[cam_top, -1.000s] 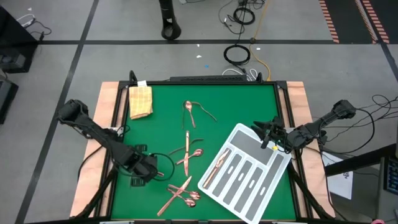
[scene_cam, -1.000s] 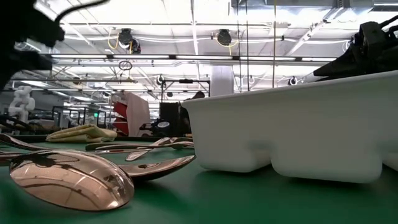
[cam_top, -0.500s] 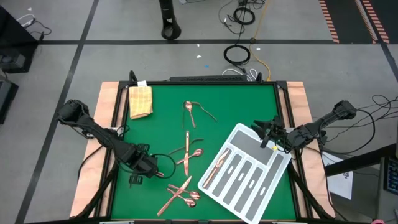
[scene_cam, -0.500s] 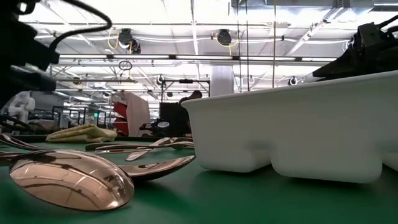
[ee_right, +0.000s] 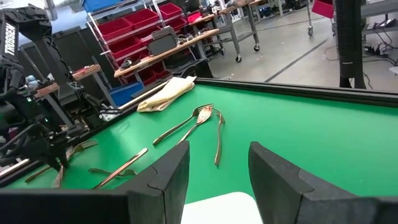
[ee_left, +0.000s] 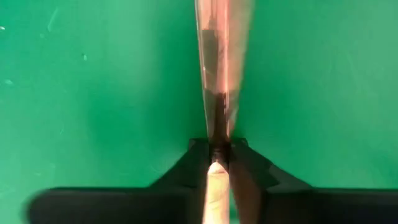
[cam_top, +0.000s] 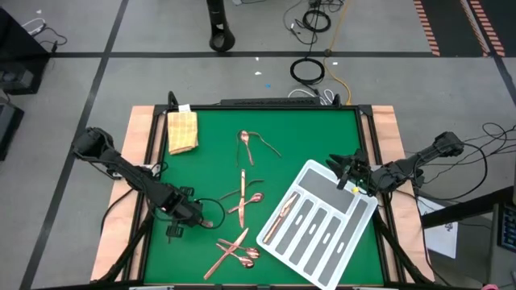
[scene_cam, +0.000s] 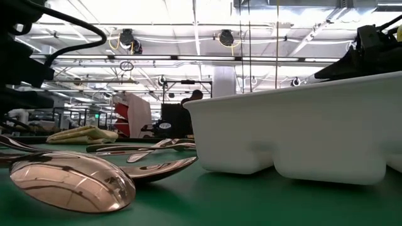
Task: Sort silverware
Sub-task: Put the gold table knife into the white cutlery tray
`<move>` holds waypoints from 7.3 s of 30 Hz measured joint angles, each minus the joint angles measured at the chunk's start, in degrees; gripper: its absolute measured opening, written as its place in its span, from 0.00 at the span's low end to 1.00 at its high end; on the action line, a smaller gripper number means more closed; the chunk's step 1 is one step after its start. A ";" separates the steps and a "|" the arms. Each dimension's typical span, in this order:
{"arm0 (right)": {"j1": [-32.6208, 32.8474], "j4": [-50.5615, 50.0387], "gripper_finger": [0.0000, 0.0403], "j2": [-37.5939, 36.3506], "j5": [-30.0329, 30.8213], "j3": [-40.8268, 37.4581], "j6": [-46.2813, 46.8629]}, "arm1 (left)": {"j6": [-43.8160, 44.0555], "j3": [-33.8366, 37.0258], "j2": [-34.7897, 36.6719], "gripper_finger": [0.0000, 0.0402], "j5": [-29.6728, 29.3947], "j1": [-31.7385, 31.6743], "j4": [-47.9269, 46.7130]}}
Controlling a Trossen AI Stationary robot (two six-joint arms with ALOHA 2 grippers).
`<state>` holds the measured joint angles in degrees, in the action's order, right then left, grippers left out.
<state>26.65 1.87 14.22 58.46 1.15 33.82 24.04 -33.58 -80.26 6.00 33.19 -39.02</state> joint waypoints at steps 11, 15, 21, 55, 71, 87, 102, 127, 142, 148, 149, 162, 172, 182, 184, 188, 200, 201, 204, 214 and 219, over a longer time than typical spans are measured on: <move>0.00 0.00 0.38 0.00 0.00 0.00 1.82 | 2.63 -2.10 -0.40 0.07 -0.13 -1.33 -1.42; 0.00 0.00 0.38 0.00 0.00 0.00 1.99 | 3.77 -5.47 -0.73 0.07 -3.68 -1.31 -4.52; 0.00 0.00 0.38 0.00 0.00 0.00 2.16 | 3.02 -12.31 -0.60 0.07 -10.12 -1.99 -9.48; 0.00 -0.02 0.38 0.02 -0.04 0.00 4.05 | -132.72 -28.59 -13.64 0.07 -28.85 -17.33 34.48; 0.00 -0.05 0.38 1.76 0.22 0.02 4.43 | -143.82 -28.65 -21.90 0.07 -16.76 -15.58 46.74; 0.00 -0.04 0.38 2.36 0.09 0.02 4.50 | -148.66 -28.68 -28.32 0.08 -11.44 -17.64 51.12; 0.00 -0.02 0.38 2.47 -0.32 0.02 4.50 | -148.92 -28.68 -28.32 0.15 -7.61 -17.70 50.57; 0.00 0.02 0.38 2.45 -0.31 0.02 5.20 | -104.93 -32.15 -22.57 0.25 -30.68 -18.29 64.45; 0.00 0.00 0.38 2.69 -0.28 0.02 11.83 | 12.29 -39.80 -5.79 0.25 -26.77 -22.62 -4.31; 0.02 0.00 0.38 2.71 -0.28 0.02 12.63 | 27.00 -36.40 -7.29 0.25 -21.60 -23.24 -4.69; 0.02 0.00 0.38 2.69 -0.26 0.02 12.63 | 28.88 -35.51 -7.79 0.25 -21.46 -23.41 -4.64; 0.02 0.00 0.38 2.69 -0.28 0.02 12.32 | 35.36 -24.98 -8.71 0.25 -15.29 -32.56 9.44; 0.02 0.11 0.40 2.69 -1.68 0.02 11.59 | 35.59 -24.98 -9.31 0.25 -10.45 -36.65 10.10; 0.00 0.11 0.52 2.71 -1.77 0.02 11.15 | 38.53 -26.09 -17.47 0.25 -6.04 -36.70 11.06; 0.01 0.11 0.53 2.73 -1.77 0.02 10.95 | 38.63 -26.68 -18.15 0.25 -6.24 -36.70 11.35; 0.02 0.11 0.54 2.73 -1.77 0.02 10.90 | 39.64 -26.76 -18.39 0.25 -6.91 -37.56 11.56; 0.00 0.11 0.54 2.73 -1.78 0.02 10.27 | 38.63 -26.76 -18.39 0.25 -6.44 -38.69 11.63; 0.00 0.11 0.54 2.73 -1.77 0.02 10.27 | 38.48 -26.77 -18.39 0.25 -6.35 -38.69 12.28; 0.01 0.11 0.54 2.73 -1.79 0.02 10.27 | 38.97 -26.77 -18.39 0.25 -5.22 -38.71 12.34; 0.00 0.11 0.54 2.73 -1.77 0.02 9.61 | 40.17 -26.77 -18.39 0.25 -1.16 -38.71 13.05; 0.00 0.11 0.54 2.73 -1.77 0.02 9.06 | 40.17 -26.77 -18.39 0.25 -1.37 -38.71 13.06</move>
<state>26.66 1.98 16.95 56.69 1.17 42.89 64.20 -60.36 -98.65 4.63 -5.52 -25.96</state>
